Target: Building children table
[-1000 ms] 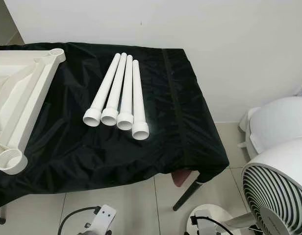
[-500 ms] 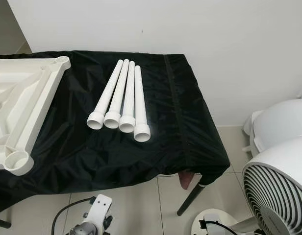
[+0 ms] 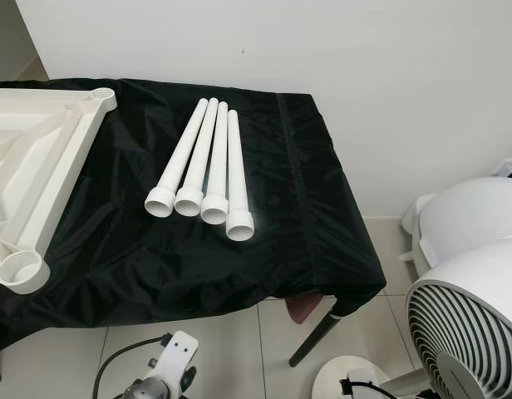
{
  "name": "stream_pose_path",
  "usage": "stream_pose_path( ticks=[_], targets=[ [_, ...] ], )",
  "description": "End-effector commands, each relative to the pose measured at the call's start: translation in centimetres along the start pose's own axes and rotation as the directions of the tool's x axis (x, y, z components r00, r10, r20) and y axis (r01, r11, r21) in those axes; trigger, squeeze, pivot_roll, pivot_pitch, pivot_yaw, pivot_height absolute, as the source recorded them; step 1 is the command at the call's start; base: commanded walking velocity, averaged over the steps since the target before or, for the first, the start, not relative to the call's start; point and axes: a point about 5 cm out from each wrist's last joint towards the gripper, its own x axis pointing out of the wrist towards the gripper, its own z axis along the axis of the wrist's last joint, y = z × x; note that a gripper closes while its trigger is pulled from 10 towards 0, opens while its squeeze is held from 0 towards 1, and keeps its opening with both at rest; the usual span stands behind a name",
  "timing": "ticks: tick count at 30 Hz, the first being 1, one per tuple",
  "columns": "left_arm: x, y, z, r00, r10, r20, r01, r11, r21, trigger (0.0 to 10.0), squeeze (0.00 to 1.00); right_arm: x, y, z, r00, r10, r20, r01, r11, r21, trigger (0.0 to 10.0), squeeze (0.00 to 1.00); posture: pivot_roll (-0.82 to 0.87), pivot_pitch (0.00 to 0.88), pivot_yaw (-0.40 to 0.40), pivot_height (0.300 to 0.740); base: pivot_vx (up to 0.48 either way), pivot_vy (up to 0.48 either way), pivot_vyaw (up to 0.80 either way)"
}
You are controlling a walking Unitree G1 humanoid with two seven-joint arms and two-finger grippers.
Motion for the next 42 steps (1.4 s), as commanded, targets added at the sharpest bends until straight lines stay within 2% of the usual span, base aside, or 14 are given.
stream_pose_path(
  ticks=[1, 3, 4, 5, 11, 18, 24, 29, 30, 37, 39, 42],
  targets=[
    [-0.1, -0.2, -0.8, 0.999, 0.032, -0.035, -0.032, 0.999, -0.015, 10.0, 0.0, -0.1, 0.1, -0.3, 1.0, 0.004, -0.011, -0.004, 1.0, 0.0, 10.0, 0.0, 0.02, 0.008, -0.06, 0.74, 0.0, 0.0, 0.0],
    [-0.2, -0.2, -0.9, 0.998, 0.036, -0.042, -0.037, 0.999, -0.026, 10.0, 0.0, 0.0, 0.2, -0.2, 1.0, 0.008, -0.004, -0.008, 1.0, -0.005, 10.0, 0.0, 0.03, 0.006, -0.052, 0.74, 0.0, 0.0, 0.0],
    [-0.2, -0.2, -1.1, 0.997, 0.049, -0.056, -0.048, 0.999, 0.01, 10.0, 0.0, 0.0, 0.2, 0.1, 1.0, 0.005, 0.005, -0.005, 1.0, 0.004, 10.0, 0.0, 0.03, 0.005, -0.044, 0.74, 0.0, 0.0, 0.0],
    [-0.2, -0.2, -1.1, 0.997, 0.049, -0.056, -0.048, 0.999, 0.01, 10.0, 0.0, 0.0, 0.2, 0.1, 1.0, 0.005, 0.005, -0.005, 1.0, 0.004, 10.0, 0.0, 0.03, 0.005, -0.044, 0.74, 0.0, 0.0, 0.0],
    [-0.1, -0.5, -1.2, 0.997, 0.033, -0.075, -0.035, 0.999, -0.021, 10.0, 0.0, 0.1, 0.6, 0.1, 1.0, 0.012, 0.001, -0.012, 1.0, -0.002, 10.0, 0.0, 0.07, 0.0, -0.045, 0.74, 0.0, 0.0, 0.0],
    [-0.2, 0.3, -1.3, 0.994, 0.061, -0.087, -0.067, 0.995, -0.069, 10.0, 0.0, 0.1, 1.4, 0.0, 0.999, 0.034, -0.003, -0.034, 0.999, -0.03, 10.0, 0.0, 0.05, 0.01, -0.017, 0.74, 0.0, 0.0, 0.0],
    [-0.3, 1.0, -1.0, 0.996, 0.061, -0.065, -0.062, 0.998, -0.019, 10.0, 0.0, 0.2, 1.6, 0.2, 1.0, 0.023, 0.001, -0.023, 1.0, -0.014, 10.0, 0.0, 0.03, 0.023, -0.012, 0.74, 0.0, 0.0, 0.0],
    [-0.4, 1.5, -1.3, 0.991, 0.084, -0.102, -0.081, 0.996, 0.033, 10.0, 0.0, 0.2, 1.3, 0.2, 1.0, -0.004, -0.006, 0.004, 1.0, 0.027, 10.0, 0.0, 0.03, 0.034, 0.0, 0.74, 0.0, 0.0, 0.0],
    [-0.5, 1.5, -1.6, 0.986, 0.106, -0.128, -0.103, 0.994, 0.03, 10.0, 0.0, 0.3, 1.4, 0.3, 1.0, 0.002, -0.006, -0.002, 1.0, 0.027, 10.0, 0.0, 0.02, 0.03, 0.015, 0.74, 0.0, 0.0, 0.0],
    [-0.5, 1.2, -2.0, 0.982, 0.111, -0.153, -0.107, 0.994, 0.033, 10.0, 0.0, 0.5, 1.3, 0.9, 1.0, -0.018, 0.0, 0.018, 1.0, -0.007, 10.0, 0.0, 0.02, 0.024, 0.031, 0.74, 0.0, 0.0, 0.0],
    [-0.5, 1.0, -2.1, 0.982, 0.108, -0.157, -0.105, 0.994, 0.03, 10.0, 0.0, 0.6, 1.2, 1.2, 0.999, -0.034, 0.003, 0.034, 0.999, 0.02, 10.0, 0.0, 0.02, 0.024, 0.033, 0.74, 0.0, 0.0, 0.0],
    [-0.4, 0.7, -2.1, 0.981, 0.098, -0.165, -0.097, 0.995, 0.011, 10.0, 0.0, 0.7, 1.5, 1.4, 0.999, -0.032, 0.007, 0.032, 0.999, 0.012, 10.0, 0.0, 0.02, 0.024, 0.033, 0.74, 0.0, 0.0, 0.0]
  ],
)
